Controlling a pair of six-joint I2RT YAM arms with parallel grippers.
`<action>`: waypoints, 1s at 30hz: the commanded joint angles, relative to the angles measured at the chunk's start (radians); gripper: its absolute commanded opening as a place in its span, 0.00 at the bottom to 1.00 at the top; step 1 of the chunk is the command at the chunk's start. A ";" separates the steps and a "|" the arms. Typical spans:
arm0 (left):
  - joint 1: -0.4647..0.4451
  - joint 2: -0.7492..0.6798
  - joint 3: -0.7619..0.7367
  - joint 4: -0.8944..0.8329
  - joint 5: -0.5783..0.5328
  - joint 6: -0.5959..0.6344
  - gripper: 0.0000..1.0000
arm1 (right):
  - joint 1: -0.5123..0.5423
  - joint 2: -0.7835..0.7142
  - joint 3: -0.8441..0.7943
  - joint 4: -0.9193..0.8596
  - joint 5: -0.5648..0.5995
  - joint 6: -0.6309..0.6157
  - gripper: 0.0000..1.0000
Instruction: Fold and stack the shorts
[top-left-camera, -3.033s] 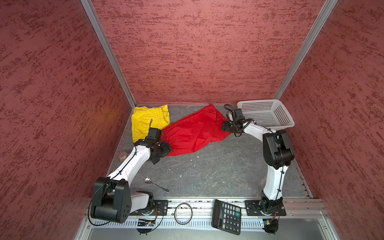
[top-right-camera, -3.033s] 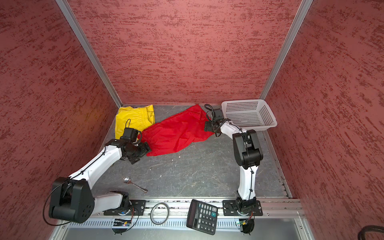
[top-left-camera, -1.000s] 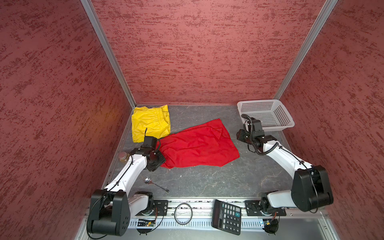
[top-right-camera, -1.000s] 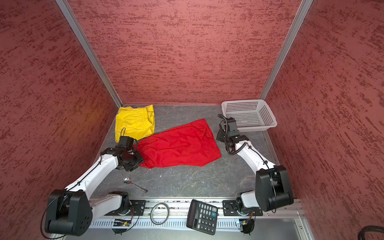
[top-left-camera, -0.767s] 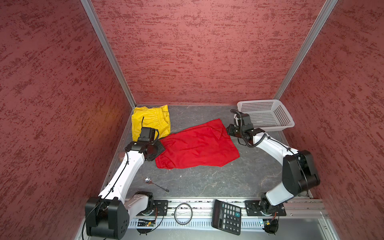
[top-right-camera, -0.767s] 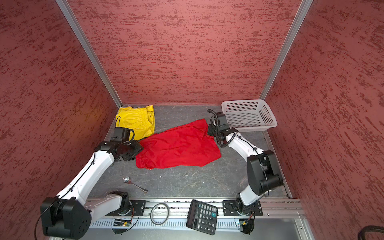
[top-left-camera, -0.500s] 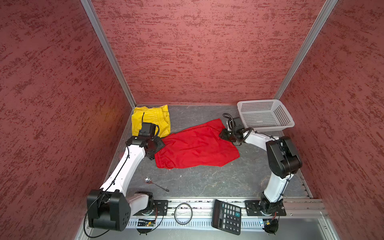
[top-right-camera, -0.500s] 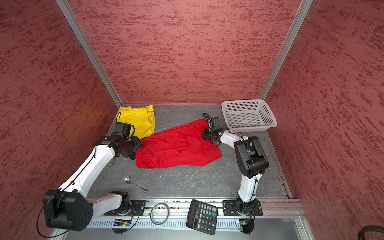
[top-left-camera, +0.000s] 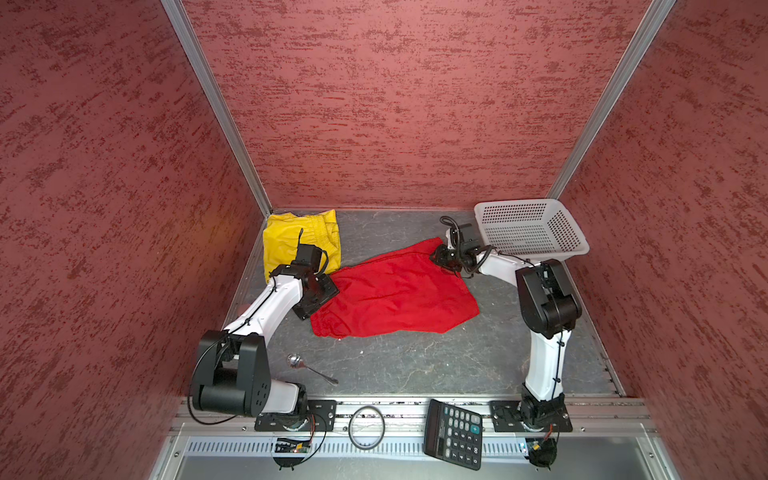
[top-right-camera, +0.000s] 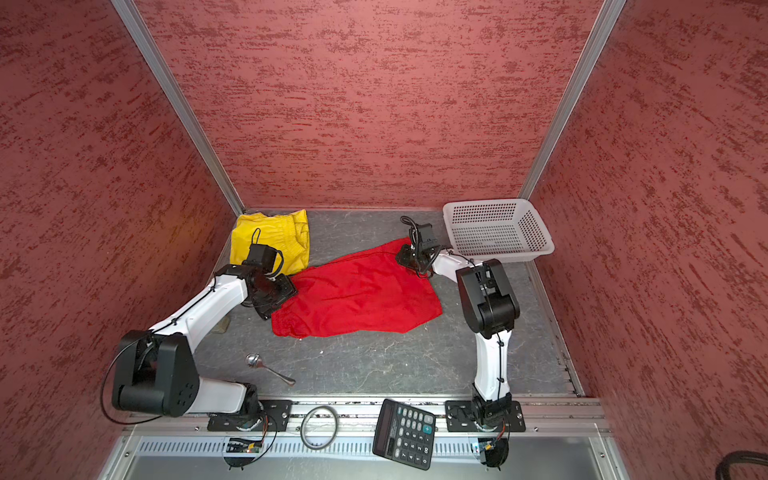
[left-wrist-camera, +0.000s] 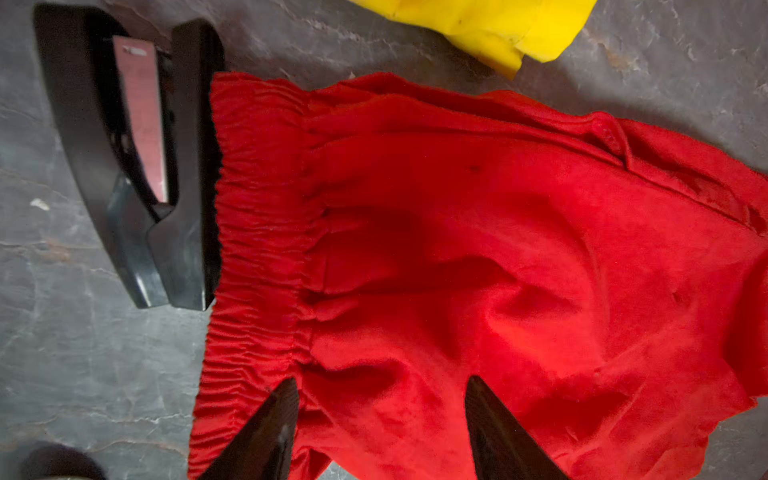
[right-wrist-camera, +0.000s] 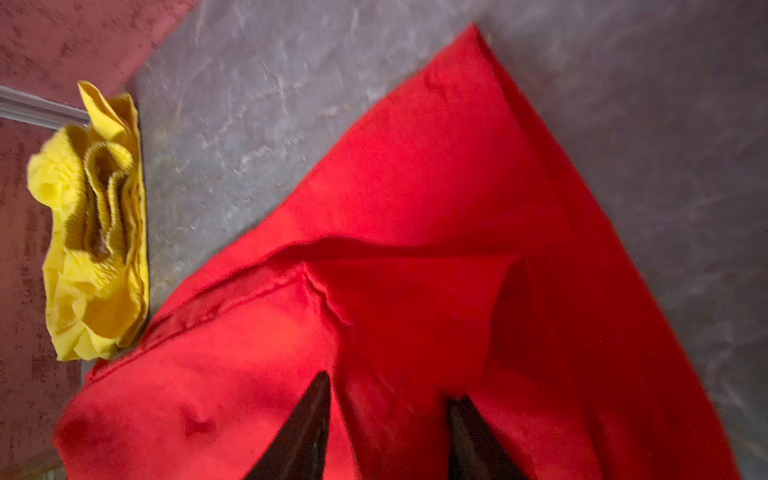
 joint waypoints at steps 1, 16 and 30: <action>-0.005 0.031 0.030 0.035 0.021 0.024 0.65 | -0.023 0.045 0.108 0.027 0.027 -0.002 0.47; 0.008 0.011 0.024 0.031 0.041 0.039 0.65 | -0.058 0.062 0.326 -0.185 0.255 -0.179 0.55; 0.145 -0.301 -0.015 -0.113 0.025 0.041 0.75 | 0.390 -0.359 -0.124 0.032 0.567 -0.528 0.72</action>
